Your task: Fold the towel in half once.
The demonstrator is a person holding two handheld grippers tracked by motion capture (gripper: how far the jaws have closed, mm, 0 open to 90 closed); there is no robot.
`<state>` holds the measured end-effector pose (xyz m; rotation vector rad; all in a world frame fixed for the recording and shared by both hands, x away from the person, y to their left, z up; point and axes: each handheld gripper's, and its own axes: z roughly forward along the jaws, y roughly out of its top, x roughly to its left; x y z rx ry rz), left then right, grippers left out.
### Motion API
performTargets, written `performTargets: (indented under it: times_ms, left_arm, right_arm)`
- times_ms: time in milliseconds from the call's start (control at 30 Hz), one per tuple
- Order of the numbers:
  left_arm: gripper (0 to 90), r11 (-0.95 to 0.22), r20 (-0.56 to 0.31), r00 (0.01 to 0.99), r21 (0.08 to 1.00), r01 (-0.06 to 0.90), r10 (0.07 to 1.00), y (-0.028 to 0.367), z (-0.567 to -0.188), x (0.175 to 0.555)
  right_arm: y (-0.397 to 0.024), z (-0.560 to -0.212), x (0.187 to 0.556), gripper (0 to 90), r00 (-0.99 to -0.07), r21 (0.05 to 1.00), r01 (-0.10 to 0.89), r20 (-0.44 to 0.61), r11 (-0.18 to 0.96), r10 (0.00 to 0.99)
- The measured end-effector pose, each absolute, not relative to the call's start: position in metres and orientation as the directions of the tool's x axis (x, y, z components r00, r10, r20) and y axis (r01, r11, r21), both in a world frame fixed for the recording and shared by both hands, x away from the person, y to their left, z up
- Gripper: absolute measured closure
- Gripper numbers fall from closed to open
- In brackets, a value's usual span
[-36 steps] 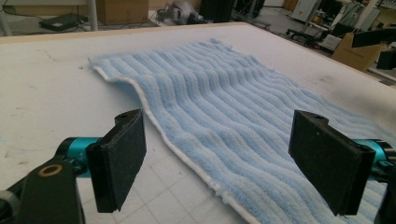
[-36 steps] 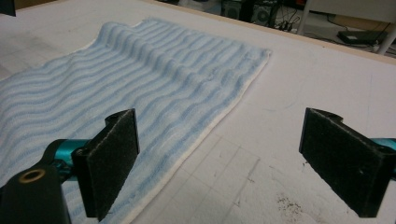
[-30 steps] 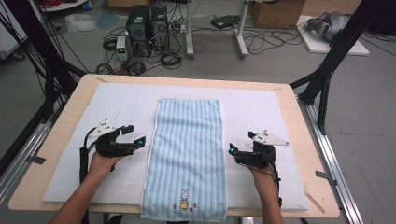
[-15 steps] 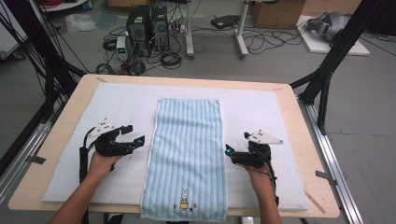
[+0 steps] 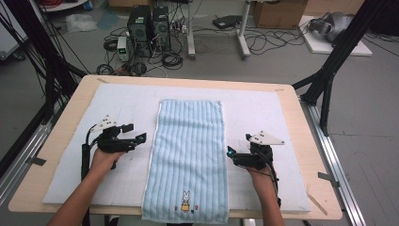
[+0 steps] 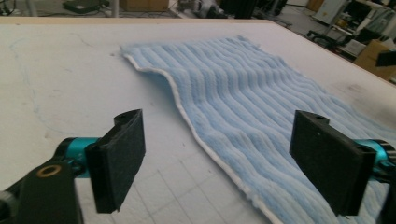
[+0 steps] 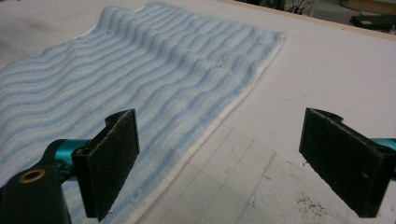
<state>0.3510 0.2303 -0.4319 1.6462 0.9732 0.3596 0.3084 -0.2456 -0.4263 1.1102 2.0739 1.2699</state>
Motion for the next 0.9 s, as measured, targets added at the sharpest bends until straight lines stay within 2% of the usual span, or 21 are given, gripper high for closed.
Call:
performTargets:
  times_ms: [500, 900]
  left_arm:
    - [17.9, -0.036, -0.258, 0.57, 0.891, 0.453, 0.78, 0.218, -0.405, 0.404]
    - [23.0, -0.06, -0.277, 0.515, 0.837, 0.544, 0.812, 0.191, -0.411, 0.452]
  right_arm:
    - [-0.245, -0.426, 0.307, 11.5, -0.574, 0.886, 0.393, 0.027, 0.246, 0.818]
    - [-0.245, -0.427, 0.308, 11.5, -0.574, 0.887, 0.398, 0.04, 0.236, 0.818]
